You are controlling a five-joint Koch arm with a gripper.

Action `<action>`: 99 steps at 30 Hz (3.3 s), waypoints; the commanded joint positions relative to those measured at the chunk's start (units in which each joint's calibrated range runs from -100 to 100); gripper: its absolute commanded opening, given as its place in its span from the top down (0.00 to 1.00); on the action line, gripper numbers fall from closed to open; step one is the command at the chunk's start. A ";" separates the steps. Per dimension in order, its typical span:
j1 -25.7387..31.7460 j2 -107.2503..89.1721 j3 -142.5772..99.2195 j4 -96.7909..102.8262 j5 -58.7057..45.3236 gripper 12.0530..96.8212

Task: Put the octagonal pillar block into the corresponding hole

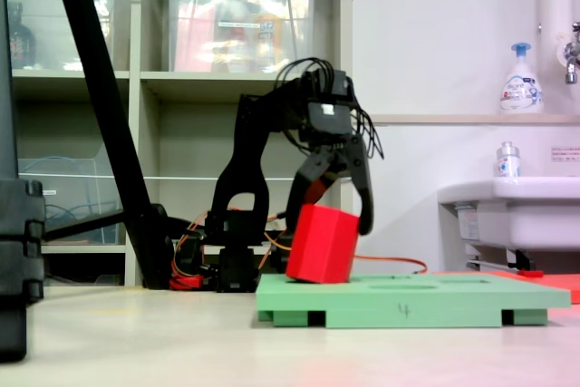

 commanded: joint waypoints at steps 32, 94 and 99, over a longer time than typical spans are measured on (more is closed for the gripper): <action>2.10 -2.13 3.81 -10.44 -6.89 0.69; -1.61 -0.31 -5.16 -5.05 -6.89 0.64; -1.81 0.81 -5.16 -4.76 -6.94 0.63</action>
